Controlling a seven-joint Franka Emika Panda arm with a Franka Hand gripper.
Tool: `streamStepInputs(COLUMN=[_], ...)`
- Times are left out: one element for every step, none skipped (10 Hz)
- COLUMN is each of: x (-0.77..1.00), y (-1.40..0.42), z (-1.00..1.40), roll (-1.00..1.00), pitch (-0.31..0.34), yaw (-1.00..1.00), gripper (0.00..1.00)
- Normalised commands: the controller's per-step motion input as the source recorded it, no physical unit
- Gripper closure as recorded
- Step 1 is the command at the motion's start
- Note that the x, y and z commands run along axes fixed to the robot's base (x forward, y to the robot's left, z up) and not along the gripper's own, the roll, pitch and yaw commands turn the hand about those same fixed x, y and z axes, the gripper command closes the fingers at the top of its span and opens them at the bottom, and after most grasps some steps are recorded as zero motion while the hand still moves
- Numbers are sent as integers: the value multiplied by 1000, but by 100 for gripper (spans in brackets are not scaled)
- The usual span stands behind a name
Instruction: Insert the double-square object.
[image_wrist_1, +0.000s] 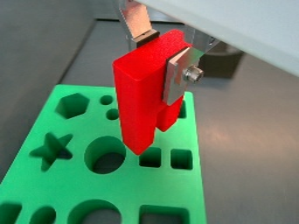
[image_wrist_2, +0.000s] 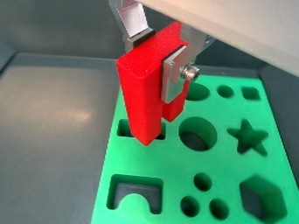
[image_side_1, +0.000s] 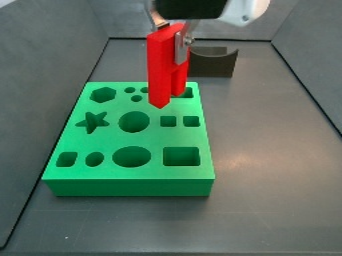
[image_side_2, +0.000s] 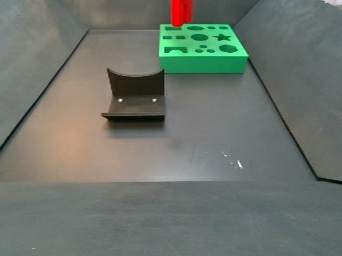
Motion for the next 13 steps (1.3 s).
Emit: streamStepInputs(x=[203, 6, 0, 0, 0, 0, 163, 231, 480, 551, 471, 286, 40], y=[0, 0, 0, 0, 0, 0, 0, 0, -26, -180, -254, -249, -89], z=[-294, -354, -366, -249, -209, -177, -231, -226, -229, -203, -237, -251, -274], roll=[-86, -46, -21, -13, -21, -31, -6, -4, 0, 29, 54, 29, 29], pitch=[0, 0, 0, 0, 0, 0, 0, 0, 0, 0, 1, 0, 0], yaw=[-886, -1000, -1000, -1000, -1000, -1000, -946, -883, -649, -503, -460, -457, -474], gripper=[100, 100, 100, 100, 100, 100, 100, 100, 100, 100, 100, 100, 100])
